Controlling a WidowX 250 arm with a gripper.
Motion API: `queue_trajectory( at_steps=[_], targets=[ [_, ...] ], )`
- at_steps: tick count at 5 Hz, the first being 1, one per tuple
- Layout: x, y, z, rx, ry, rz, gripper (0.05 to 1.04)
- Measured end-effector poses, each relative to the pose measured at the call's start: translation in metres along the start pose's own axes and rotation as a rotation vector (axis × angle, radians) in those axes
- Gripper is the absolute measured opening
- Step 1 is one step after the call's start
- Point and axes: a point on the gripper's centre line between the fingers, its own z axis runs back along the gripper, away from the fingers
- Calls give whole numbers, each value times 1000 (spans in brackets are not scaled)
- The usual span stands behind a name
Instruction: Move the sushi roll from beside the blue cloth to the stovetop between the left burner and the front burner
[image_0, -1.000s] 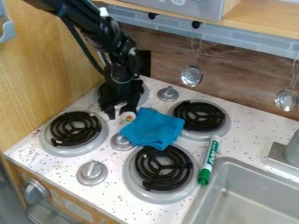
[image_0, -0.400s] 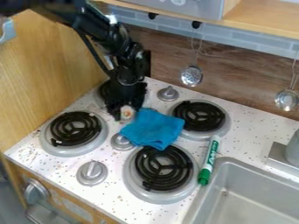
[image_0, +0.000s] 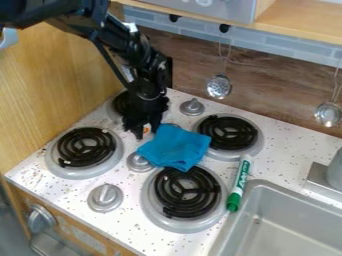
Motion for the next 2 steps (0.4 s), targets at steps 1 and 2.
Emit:
queue_trajectory(
  at_steps=[1,2],
  targets=[
    [-1,-1,0,-2,6,-4,543],
    [-4,1,1,-13,16,-9,543]
  ],
)
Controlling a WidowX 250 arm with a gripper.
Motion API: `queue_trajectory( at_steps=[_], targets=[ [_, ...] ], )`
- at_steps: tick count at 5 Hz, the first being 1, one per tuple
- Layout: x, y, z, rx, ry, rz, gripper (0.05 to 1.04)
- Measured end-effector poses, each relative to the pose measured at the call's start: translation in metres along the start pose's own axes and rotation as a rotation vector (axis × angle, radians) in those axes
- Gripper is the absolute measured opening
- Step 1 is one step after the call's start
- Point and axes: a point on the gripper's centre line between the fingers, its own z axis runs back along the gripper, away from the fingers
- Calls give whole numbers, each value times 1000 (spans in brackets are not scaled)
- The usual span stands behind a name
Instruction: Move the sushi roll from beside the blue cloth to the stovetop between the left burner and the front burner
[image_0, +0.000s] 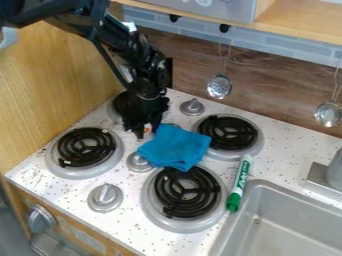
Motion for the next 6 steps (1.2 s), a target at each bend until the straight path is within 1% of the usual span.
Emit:
queue_trajectory(
  at_steps=[1,2,3,4,6],
  targets=[
    [-3,6,11,-15,5,6,543],
    [-4,12,35,-56,-4,9,543],
    [-8,21,51,-79,-3,15,543],
    [-15,35,68,-96,-4,5,543],
    [-38,72,91,-113,18,-40,543]
  ],
)
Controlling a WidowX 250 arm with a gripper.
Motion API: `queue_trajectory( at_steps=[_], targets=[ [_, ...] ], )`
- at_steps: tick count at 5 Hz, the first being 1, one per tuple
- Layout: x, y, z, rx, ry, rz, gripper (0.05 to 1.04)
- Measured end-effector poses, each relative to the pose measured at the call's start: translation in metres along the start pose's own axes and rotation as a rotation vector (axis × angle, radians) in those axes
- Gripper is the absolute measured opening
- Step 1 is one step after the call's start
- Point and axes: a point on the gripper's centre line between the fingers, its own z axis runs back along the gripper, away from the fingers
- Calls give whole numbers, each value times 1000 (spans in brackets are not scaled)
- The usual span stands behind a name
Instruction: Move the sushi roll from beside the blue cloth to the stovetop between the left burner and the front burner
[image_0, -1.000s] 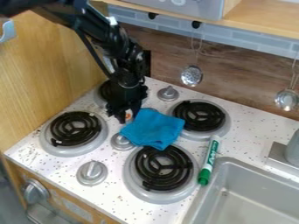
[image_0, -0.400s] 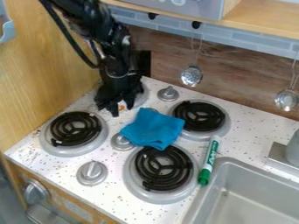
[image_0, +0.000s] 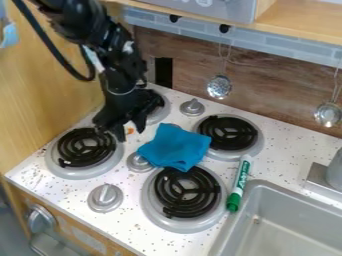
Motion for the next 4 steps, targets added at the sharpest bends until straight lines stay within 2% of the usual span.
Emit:
queue_trajectory(
  at_steps=[2,3,4],
  targets=[
    [-29,24,1,53,10,-87,543],
    [-32,28,-2,61,2,-102,543],
    [-40,30,-14,90,6,-135,543]
  ],
)
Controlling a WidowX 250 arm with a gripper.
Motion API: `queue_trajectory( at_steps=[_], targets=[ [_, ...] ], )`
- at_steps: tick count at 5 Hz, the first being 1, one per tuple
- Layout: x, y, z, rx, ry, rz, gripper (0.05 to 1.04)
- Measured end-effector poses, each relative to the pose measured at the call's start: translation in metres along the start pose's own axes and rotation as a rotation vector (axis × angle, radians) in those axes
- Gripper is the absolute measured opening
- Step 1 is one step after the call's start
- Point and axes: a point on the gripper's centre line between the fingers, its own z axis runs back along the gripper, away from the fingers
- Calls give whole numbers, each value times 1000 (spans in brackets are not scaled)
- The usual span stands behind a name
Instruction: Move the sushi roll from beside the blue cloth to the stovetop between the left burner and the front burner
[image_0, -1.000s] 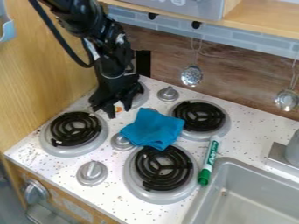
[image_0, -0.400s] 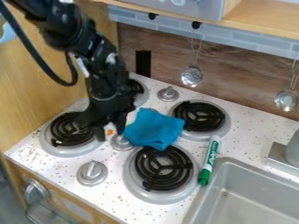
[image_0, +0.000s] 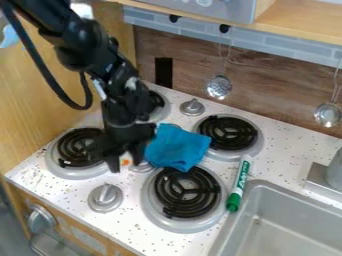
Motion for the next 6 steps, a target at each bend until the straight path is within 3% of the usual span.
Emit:
queue_trajectory(
  at_steps=[2,3,4,5,6],
  targets=[
    [-2,-2,-26,58,4,-20,543],
    [-1,-5,-27,55,-4,-36,617],
    [-2,-5,-27,54,4,-47,921],
    [-1,-7,-21,40,9,-97,1010],
    [9,-14,8,14,2,-156,1006]
  ],
)
